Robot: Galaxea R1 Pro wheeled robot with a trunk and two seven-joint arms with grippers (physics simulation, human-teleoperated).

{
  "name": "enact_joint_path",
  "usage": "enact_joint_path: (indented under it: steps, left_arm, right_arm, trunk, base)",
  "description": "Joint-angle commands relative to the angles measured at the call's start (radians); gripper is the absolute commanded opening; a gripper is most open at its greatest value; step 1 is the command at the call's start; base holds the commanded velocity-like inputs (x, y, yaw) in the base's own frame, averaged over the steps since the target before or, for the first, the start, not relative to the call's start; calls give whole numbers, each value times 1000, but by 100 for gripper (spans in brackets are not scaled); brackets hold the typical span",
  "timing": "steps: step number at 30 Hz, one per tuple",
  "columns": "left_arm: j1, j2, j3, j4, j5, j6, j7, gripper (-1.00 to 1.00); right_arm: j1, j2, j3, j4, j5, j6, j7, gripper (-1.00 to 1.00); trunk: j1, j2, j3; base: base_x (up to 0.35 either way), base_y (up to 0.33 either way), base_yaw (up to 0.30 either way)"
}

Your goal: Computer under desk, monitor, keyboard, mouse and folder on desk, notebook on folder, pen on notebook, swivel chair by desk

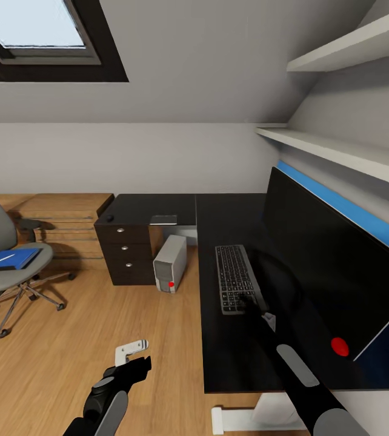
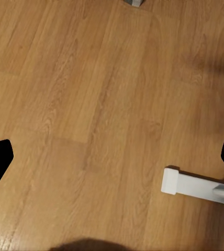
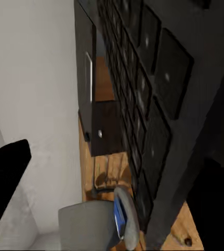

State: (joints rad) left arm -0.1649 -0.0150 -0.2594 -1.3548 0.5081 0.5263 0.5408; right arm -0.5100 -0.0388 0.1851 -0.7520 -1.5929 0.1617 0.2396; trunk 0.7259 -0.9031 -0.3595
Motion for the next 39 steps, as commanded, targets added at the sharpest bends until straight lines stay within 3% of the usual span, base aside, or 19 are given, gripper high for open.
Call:
enact_joint_path:
  steps: [1, 39]
  left_arm:
    - [-1, 0, -1, -1, 10, 1, 10, 100]
    - [-1, 1, -1, -1, 9, 0, 10, 100]
  right_arm:
    - [-1, -1, 4, 0, -10, 1, 3, 100]
    - [-1, -1, 4, 0, -6, -1, 4, 100]
  trunk:
    - [0, -1, -1]
    - [0, -1, -1]
  base:
    - [0, 0, 0]
    - [-27, -30, 0]
